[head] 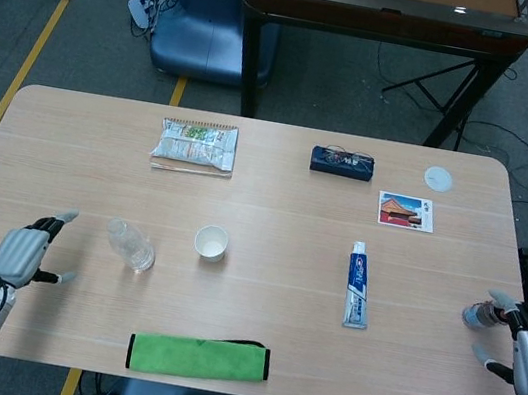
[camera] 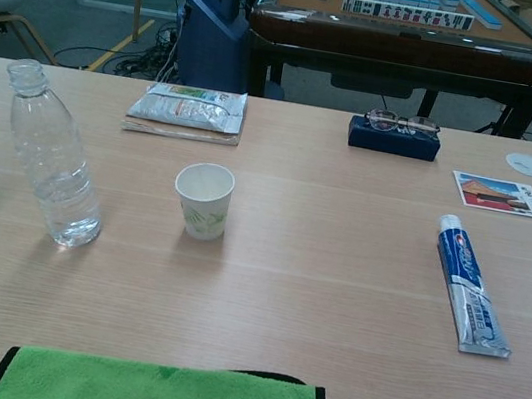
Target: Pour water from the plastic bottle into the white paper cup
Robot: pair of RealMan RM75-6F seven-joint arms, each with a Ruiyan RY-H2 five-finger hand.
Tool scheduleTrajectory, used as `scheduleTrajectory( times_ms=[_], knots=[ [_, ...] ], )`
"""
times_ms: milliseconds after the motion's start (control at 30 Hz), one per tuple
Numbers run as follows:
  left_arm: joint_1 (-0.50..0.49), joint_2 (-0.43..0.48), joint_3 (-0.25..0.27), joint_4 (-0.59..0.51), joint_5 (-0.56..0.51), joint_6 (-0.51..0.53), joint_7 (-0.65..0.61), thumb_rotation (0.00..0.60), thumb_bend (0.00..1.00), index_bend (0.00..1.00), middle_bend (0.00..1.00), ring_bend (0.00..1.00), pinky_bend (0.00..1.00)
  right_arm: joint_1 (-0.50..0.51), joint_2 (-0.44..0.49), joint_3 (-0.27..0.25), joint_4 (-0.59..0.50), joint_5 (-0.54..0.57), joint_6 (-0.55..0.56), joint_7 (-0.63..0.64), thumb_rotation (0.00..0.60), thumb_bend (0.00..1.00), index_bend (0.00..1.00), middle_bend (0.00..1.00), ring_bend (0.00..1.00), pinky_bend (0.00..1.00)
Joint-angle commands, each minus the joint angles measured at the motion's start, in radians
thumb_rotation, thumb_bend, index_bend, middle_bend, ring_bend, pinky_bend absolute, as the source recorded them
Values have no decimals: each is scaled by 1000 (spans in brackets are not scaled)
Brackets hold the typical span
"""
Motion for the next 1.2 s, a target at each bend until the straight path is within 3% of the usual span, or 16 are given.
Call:
scheduleTrajectory(
  times_ms=[33, 700, 1200],
  knots=[
    [-7, -7, -4, 9, -9, -9, -5, 600, 1, 129, 184, 210, 381, 1, 0, 0, 0, 1, -1, 1, 600, 48, 244, 335, 280, 480],
    [-67, -73, -27, 55, -50, -74, -65, 600, 1, 131, 184, 211, 381, -4, 5, 2, 1, 0, 6, 14, 600, 48, 244, 335, 280, 480],
    [-111, -79, -37, 16, -62, -135, -133, 600, 1, 131, 184, 211, 381, -3, 4, 2, 3, -2, 3, 14, 600, 49, 244, 335, 280, 480]
  ],
)
